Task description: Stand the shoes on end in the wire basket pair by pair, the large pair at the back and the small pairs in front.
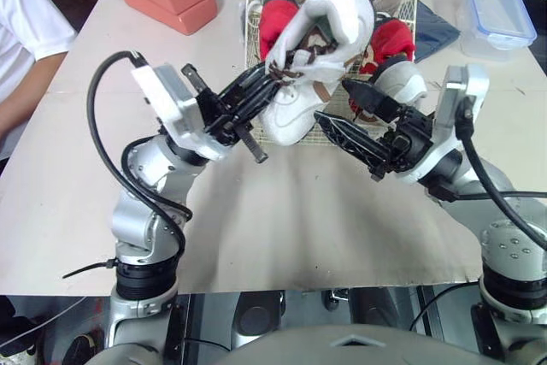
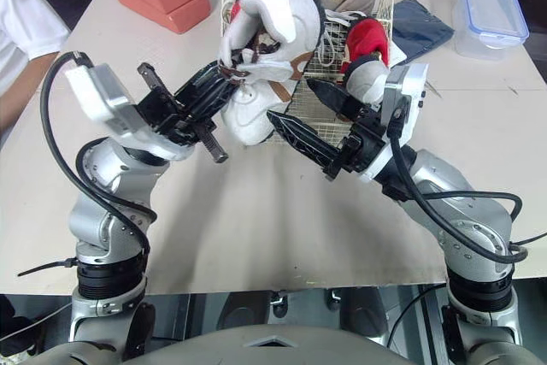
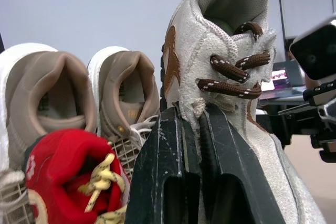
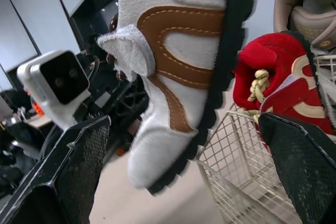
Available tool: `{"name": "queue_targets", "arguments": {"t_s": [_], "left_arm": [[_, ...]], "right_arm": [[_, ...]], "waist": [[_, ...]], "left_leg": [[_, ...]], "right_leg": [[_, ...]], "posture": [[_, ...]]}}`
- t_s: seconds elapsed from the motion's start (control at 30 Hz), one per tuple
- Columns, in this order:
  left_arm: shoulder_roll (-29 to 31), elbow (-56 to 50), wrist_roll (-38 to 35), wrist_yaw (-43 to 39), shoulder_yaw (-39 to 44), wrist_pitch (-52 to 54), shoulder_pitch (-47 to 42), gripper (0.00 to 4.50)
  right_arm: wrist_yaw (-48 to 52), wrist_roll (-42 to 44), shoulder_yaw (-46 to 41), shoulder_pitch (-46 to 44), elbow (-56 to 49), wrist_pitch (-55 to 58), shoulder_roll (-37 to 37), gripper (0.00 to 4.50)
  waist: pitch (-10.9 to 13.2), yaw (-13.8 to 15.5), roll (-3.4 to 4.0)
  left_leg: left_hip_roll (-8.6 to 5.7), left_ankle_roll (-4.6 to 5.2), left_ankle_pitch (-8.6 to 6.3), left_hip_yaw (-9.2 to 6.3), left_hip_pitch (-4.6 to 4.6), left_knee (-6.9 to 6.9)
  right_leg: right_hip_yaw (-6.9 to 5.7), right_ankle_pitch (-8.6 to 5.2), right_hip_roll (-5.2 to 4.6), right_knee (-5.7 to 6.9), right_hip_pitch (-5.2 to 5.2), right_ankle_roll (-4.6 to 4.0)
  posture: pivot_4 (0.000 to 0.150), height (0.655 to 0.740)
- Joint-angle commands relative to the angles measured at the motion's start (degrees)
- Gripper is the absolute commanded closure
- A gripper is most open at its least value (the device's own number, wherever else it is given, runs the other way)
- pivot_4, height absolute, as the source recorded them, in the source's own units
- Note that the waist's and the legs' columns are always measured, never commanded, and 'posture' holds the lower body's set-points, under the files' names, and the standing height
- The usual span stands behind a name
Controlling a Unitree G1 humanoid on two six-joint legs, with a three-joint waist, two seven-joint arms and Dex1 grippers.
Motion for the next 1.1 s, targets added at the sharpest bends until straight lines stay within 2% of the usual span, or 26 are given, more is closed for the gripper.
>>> {"name": "queue_targets", "arguments": {"t_s": [0.03, 0.1, 0.13, 0.17, 0.2, 0.23, 0.27, 0.33, 0.4, 0.47, 0.53, 0.63, 0.77, 1.0, 1.1], "left_arm": [[-1.6, -1.0, 4.6, 1.3, -2.3, -5.3, 1.2, 4.50], [-2.0, -1.2, 4.9, 1.3, -3.1, -5.7, 2.4, 4.50], [-2.1, -1.2, 4.7, 1.4, -3.2, -5.6, 2.8, 4.50], [-2.2, -1.2, 4.5, 1.4, -3.2, -5.5, 3.0, 4.50], [-2.0, -1.6, 2.8, 1.1, -3.1, -4.4, 3.4, 4.50], [-1.8, -2.0, 1.3, 0.8, -2.9, -3.4, 3.8, 4.50], [-1.5, -2.4, 0.3, 0.7, -2.8, -2.5, 4.1, 4.50], [0.0, -3.9, -4.3, -0.9, -2.5, 0.5, 4.9, 3.63], [1.4, -4.9, -7.4, -1.6, -1.6, 2.3, 5.5, 2.97], [2.5, -5.8, -11.1, -1.3, -0.1, 4.6, 5.8, 1.86], [3.7, -6.5, -15.2, -0.6, 2.1, 6.6, 5.2, 1.28], [6.4, -7.2, -21.6, -1.0, 5.0, 10.0, 4.3, 0.10], [9.1, -6.2, -25.3, -0.4, 7.0, 13.2, 1.4, 0.02], [12.7, -4.1, -22.7, -0.4, 4.5, 18.2, -1.1, 0.02], [14.6, -3.4, -21.0, -3.2, 3.7, 18.8, -1.5, 0.02]], "right_arm": [[-1.6, 0.1, 0.1, -1.4, -1.0, -0.4, 0.5, 0.57], [-1.8, -0.4, 0.1, -1.5, -0.6, -0.6, 0.7, 1.17], [-1.8, -0.4, 0.2, -1.5, -0.4, -0.7, 0.8, 1.80], [-1.9, -0.4, 0.2, -1.6, -0.4, -0.7, 0.9, 2.16], [-1.8, -0.4, 0.3, -1.7, -0.3, -0.7, 0.8, 2.80], [-1.7, -0.5, 0.4, -1.7, -0.3, -0.6, 0.7, 3.06], [-1.6, -0.6, 0.4, -1.8, -0.3, -0.5, 0.6, 3.62], [-1.4, -0.8, 0.5, -1.9, -0.1, -0.4, 0.4, 4.42], [-1.0, -1.1, 0.5, -2.1, 0.1, -0.4, 0.2, 4.50], [-0.3, -1.6, 0.4, -2.3, 0.4, -0.4, -0.3, 4.50], [1.9, -3.9, 0.6, -2.1, 0.6, -0.8, -1.8, 4.50], [6.6, -8.2, 1.5, -0.8, 0.9, -2.2, -4.5, 4.50], [11.4, -13.0, 3.0, 0.4, 1.2, -4.4, -6.1, 4.50], [14.1, -15.5, 3.9, 0.9, 0.7, -6.3, -4.6, 4.50], [15.3, -17.3, 4.6, 1.4, 0.3, -6.6, -5.1, 4.50]], "waist": [[0.0, 0.0, 0.00], [0.0, 0.0, 0.01], [0.0, 0.0, 0.01], [0.0, 0.0, 0.01], [0.0, 0.0, 0.01], [0.0, 0.0, 0.02], [0.0, 0.0, 0.02], [0.0, 0.0, 0.03], [0.0, 0.0, 0.06], [0.0, 0.0, 0.06], [0.0, 0.0, 0.07], [0.0, 0.0, 0.08], [0.1, 0.0, 0.09], [0.1, 0.0, 0.11], [0.1, 0.0, 0.12]], "left_leg": [[0.00, 0.00, 0.00, 0.00, 0.00, 0.00], [0.01, 0.01, -0.01, 0.00, 0.00, 0.01], [0.01, 0.01, -0.01, -0.01, -0.01, 0.01], [0.02, 0.01, -0.01, -0.02, -0.02, 0.01], [0.02, 0.02, -0.01, -0.02, -0.02, 0.00], [0.02, 0.02, -0.01, -0.03, -0.02, 0.00], [0.03, 0.02, -0.01, -0.03, -0.02, 0.00], [0.04, 0.02, -0.01, -0.04, -0.03, 0.00], [0.04, 0.02, -0.01, -0.04, -0.03, 0.00], [0.04, 0.02, -0.01, -0.04, -0.05, 0.00], [0.04, 0.02, -0.01, -0.04, -0.05, 0.00], [0.04, 0.03, -0.02, -0.08, -0.07, 0.00], [0.03, 0.02, -0.01, -0.10, -0.09, -0.01], [0.02, 0.01, -0.01, -0.08, -0.08, -0.04], [0.02, 0.01, -0.01, -0.08, -0.09, -0.05]], "right_leg": [[0.00, 0.00, 0.00, 0.00, 0.00, 0.00], [0.00, 0.00, -0.01, -0.01, 0.00, 0.00], [-0.01, 0.00, -0.01, -0.01, 0.00, 0.00], [-0.01, 0.00, -0.01, -0.02, 0.00, 0.00], [-0.02, 0.00, -0.01, -0.02, 0.00, 0.00], [-0.02, 0.00, -0.01, -0.01, -0.01, 0.00], [-0.02, 0.00, -0.01, -0.01, -0.01, 0.00], [-0.02, -0.01, -0.02, -0.02, -0.01, 0.01], [-0.02, -0.01, -0.02, -0.02, -0.02, 0.01], [-0.02, -0.01, -0.02, -0.03, -0.02, 0.01], [-0.02, -0.01, -0.02, -0.03, -0.02, 0.02], [-0.05, -0.03, -0.02, -0.06, -0.03, 0.05], [-0.07, -0.07, -0.02, -0.07, -0.03, 0.11], [-0.05, -0.07, 0.00, -0.08, -0.04, 0.10], [-0.06, -0.07, 0.00, -0.09, -0.05, 0.12]], "posture": [[0.150, 0.6860], [0.150, 0.6860], [0.150, 0.6860], [0.150, 0.6860], [0.150, 0.6860], [0.150, 0.6860], [0.150, 0.6860], [0.150, 0.6860], [0.150, 0.6860], [0.150, 0.6860], [0.150, 0.6860], [0.150, 0.6860], [0.150, 0.6860], [0.150, 0.6860], [0.150, 0.6860]]}}
